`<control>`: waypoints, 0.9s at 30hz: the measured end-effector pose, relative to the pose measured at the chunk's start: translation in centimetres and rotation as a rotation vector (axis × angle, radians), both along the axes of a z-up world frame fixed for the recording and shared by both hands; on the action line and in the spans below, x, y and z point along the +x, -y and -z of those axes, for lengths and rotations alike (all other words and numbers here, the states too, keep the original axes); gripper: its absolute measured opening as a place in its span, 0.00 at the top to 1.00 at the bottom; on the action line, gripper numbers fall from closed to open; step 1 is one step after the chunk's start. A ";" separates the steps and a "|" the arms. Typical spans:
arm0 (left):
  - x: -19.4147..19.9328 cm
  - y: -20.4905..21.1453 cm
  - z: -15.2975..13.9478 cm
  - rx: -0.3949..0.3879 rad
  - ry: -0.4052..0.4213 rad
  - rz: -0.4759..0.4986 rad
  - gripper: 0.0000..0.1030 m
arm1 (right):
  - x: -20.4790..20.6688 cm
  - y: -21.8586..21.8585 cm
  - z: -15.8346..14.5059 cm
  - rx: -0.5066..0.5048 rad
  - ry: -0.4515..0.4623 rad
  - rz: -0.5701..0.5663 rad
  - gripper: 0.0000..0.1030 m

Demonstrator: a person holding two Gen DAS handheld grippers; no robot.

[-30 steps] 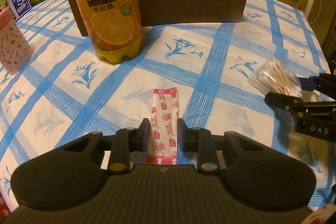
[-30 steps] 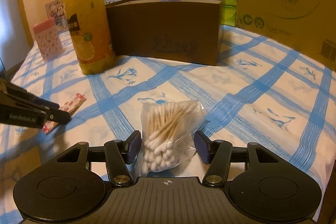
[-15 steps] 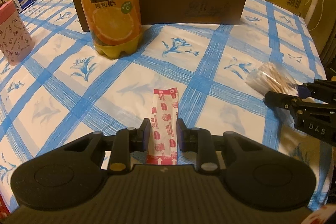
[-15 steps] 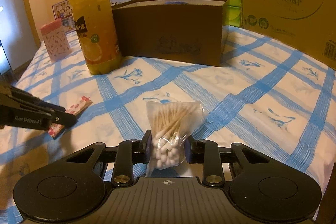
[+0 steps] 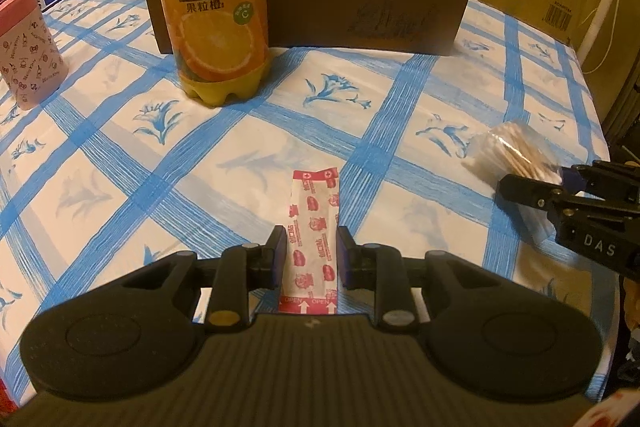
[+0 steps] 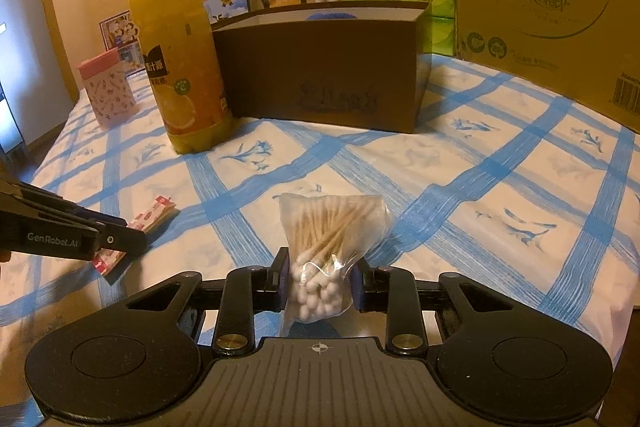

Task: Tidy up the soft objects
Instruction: 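Carry the strip packet and the swab bag over the brown box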

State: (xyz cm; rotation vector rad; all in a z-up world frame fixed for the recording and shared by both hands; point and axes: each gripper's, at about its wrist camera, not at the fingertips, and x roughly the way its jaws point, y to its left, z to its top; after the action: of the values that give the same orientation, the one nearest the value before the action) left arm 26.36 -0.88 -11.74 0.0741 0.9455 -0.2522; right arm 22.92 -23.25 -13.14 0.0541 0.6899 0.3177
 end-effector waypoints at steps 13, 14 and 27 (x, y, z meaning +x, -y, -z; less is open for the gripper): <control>0.0 0.2 -0.8 -0.008 0.023 0.001 0.77 | -0.1 0.1 -0.6 0.013 0.012 0.007 0.71; 0.0 0.2 -0.9 -0.009 0.025 0.001 0.77 | -0.2 0.2 -0.6 0.013 0.013 0.007 0.71; 0.2 0.5 -2.0 -0.011 0.047 0.009 0.77 | 0.0 0.6 -1.8 0.018 0.044 0.020 0.71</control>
State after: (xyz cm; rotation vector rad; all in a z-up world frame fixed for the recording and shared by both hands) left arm 26.52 -1.40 -9.79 0.0742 0.8977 -0.2628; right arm 22.91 -23.81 -11.39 0.0713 0.6430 0.3054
